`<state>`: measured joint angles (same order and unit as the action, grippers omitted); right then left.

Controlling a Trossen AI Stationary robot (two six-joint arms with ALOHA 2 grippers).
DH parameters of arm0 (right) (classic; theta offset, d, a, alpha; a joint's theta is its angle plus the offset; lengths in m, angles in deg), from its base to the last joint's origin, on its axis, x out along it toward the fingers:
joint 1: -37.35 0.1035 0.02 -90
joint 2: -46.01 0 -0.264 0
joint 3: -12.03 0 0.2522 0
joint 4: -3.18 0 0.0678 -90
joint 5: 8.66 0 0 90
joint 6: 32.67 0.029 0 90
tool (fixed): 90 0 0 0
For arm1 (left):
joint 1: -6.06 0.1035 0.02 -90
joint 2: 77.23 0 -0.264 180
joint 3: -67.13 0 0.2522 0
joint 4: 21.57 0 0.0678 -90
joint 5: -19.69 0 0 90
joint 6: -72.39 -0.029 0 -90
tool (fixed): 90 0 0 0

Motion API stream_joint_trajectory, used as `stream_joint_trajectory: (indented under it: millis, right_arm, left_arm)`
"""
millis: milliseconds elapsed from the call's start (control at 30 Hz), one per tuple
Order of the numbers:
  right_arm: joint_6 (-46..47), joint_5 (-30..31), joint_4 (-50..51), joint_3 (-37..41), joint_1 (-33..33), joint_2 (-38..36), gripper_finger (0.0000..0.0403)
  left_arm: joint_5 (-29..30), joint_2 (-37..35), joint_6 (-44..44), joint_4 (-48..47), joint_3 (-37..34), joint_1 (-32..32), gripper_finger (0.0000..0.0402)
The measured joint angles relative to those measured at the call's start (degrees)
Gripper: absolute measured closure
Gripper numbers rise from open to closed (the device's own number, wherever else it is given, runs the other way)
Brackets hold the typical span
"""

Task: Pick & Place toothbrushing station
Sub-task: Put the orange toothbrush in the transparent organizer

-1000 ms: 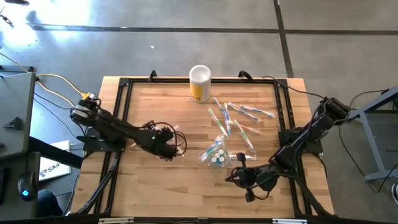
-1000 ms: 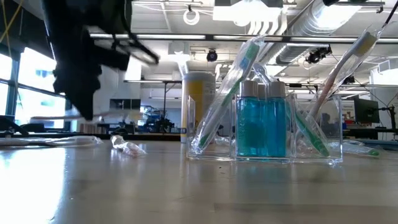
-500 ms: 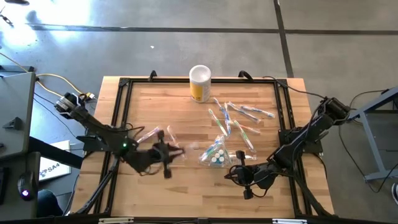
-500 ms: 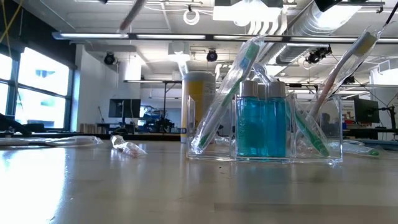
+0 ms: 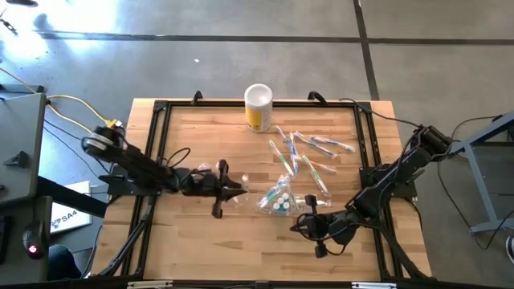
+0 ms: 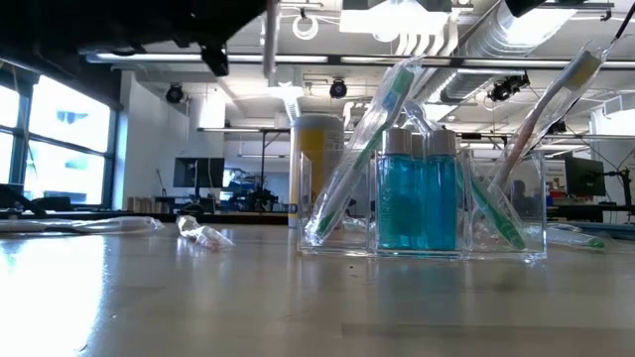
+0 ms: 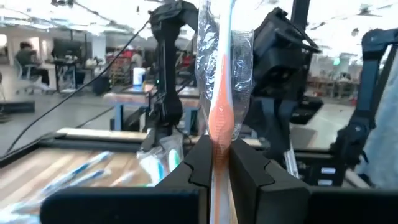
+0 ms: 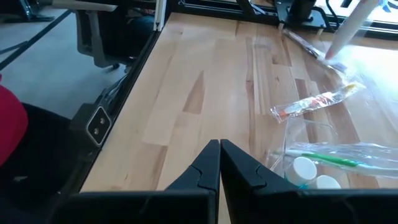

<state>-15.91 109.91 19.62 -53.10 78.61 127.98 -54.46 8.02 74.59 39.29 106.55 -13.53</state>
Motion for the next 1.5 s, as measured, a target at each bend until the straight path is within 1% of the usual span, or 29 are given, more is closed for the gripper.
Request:
stream_joint_trajectory:
  millis: [167,367,533,667,800,967,1167,1333,1500]
  right_arm:
    - [-0.3,1.8,0.0,0.0,0.0,0.0,0.0399]
    - [-0.4,2.9,0.1,0.0,0.0,0.0,0.0399]
    - [-0.7,2.9,0.1,0.0,-0.2,0.0,0.0399]
    - [-0.7,2.9,-0.9,0.6,-0.2,0.0,0.0399]
    - [-0.7,2.8,-4.8,3.7,-0.2,0.0,0.0399]
    - [-0.4,2.8,-9.2,6.4,-0.2,0.0,0.0399]
    - [-0.6,2.8,-9.9,6.6,-0.2,0.0,0.0399]
    - [-0.6,2.8,-9.8,6.6,-0.2,0.0,0.0399]
    - [-1.4,2.8,-9.8,6.6,-0.2,0.0,0.0399]
  left_arm:
    - [-4.9,7.6,0.2,5.5,2.3,2.5,0.0381]
    - [-7.9,12.7,1.5,6.5,3.6,5.0,0.0381]
    - [-11.2,18.3,2.9,11.8,5.6,5.9,0.0381]
    - [-12.8,21.8,3.0,13.8,7.2,5.8,0.0381]
    - [-13.1,24.3,2.6,14.0,8.7,5.8,0.0379]
    - [-12.7,26.7,2.8,14.4,9.1,5.9,0.0377]
    - [-13.4,28.2,3.7,14.1,9.2,7.4,0.0374]
    - [-13.8,28.4,3.7,10.5,9.2,7.7,0.036]
    - [-13.8,28.4,3.9,10.1,9.2,7.6,0.0342]
